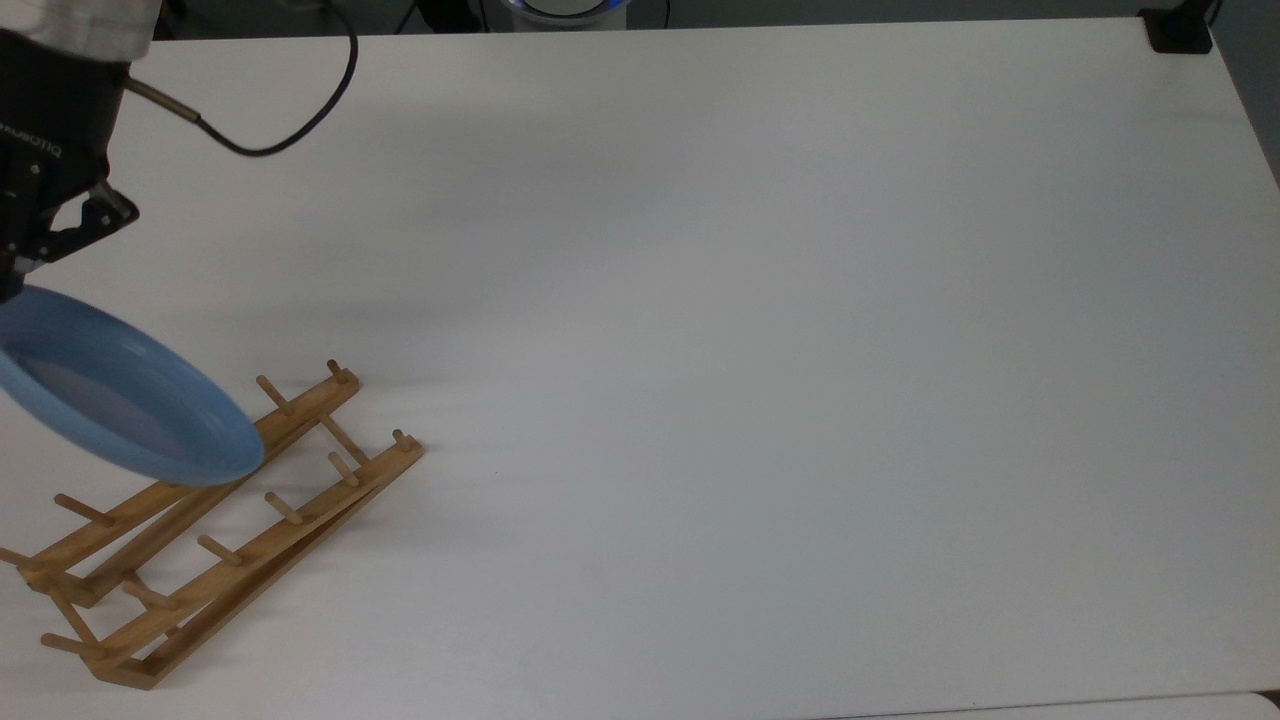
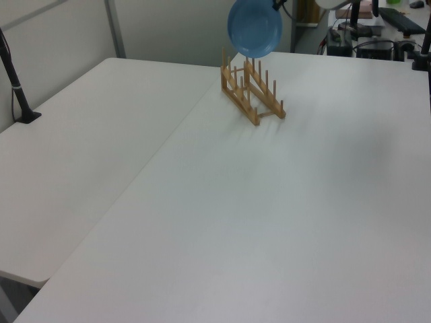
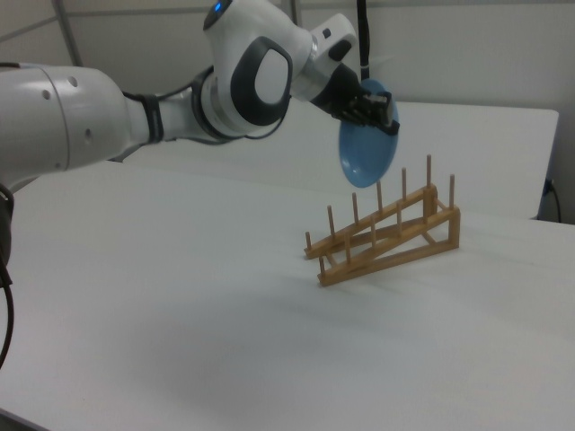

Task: Place plate in plate rack
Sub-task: 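Carry the upright plate over the wooden rack and lower it between pegs, then open the gripper to release the plate in the rack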

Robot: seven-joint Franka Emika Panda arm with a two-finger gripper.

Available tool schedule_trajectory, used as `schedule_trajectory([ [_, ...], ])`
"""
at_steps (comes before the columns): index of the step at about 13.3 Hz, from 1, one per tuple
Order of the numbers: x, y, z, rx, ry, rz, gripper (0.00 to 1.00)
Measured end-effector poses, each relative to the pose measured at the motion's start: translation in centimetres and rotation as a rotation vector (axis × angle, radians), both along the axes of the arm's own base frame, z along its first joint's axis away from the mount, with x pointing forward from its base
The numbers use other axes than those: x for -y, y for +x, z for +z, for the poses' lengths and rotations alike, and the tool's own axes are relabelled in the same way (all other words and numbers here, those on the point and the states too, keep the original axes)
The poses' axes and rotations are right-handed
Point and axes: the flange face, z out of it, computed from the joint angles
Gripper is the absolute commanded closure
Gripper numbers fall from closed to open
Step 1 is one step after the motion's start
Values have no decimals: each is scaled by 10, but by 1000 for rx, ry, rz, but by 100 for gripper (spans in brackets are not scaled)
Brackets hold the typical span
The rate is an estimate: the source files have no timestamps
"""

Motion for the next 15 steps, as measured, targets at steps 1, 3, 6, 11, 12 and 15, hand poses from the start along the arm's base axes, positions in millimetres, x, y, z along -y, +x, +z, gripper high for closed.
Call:
schedule_trajectory([
  [1,2,4,-11,12,-26,-17,100],
  [3,1,11,-30,16,-63,-28,100],
  [6,1,18,-54,6,-113,-45,100],
  [11,-5,23,-87,-6,-196,-27,100],
  [12,-6,22,-96,-14,-213,-24,100],
  [15,-9,19,-114,-43,-239,-15,57],
])
